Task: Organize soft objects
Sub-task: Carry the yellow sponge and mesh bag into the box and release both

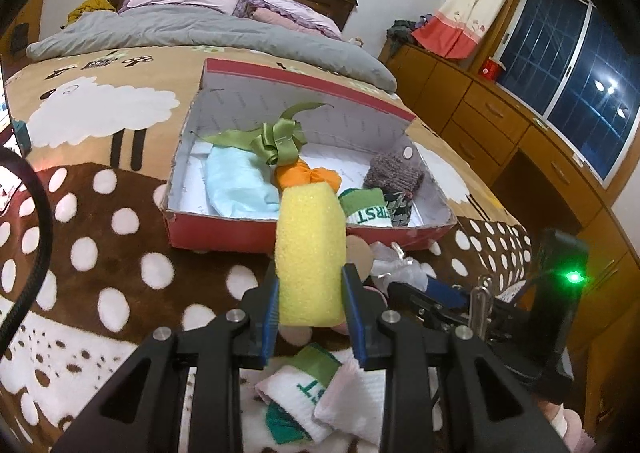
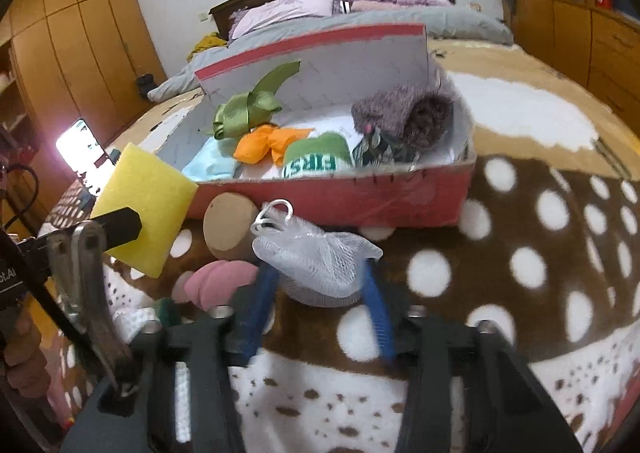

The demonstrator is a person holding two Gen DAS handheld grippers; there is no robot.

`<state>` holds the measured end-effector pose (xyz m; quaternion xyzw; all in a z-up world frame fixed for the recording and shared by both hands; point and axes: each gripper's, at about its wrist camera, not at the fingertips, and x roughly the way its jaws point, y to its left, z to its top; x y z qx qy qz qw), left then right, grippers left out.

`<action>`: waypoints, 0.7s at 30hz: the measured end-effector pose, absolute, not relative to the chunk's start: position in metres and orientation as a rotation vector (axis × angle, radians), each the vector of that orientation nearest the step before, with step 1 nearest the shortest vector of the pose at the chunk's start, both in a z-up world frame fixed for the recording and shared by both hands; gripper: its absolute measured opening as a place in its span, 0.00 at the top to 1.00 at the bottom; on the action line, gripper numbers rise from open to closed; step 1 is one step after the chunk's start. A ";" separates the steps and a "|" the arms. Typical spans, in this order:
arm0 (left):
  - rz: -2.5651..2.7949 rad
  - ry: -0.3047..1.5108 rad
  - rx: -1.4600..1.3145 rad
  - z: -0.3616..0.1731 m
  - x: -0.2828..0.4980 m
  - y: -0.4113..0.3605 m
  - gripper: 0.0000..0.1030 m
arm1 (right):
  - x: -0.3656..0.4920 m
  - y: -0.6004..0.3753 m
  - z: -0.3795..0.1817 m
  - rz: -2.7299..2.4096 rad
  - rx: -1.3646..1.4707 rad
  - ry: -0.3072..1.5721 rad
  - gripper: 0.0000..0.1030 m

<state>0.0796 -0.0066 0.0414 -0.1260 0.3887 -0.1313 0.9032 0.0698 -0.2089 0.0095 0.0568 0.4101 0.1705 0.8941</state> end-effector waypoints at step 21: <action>-0.249 0.742 -0.246 0.064 0.098 -0.008 0.71 | 0.047 -0.229 0.045 0.357 0.161 0.740 0.87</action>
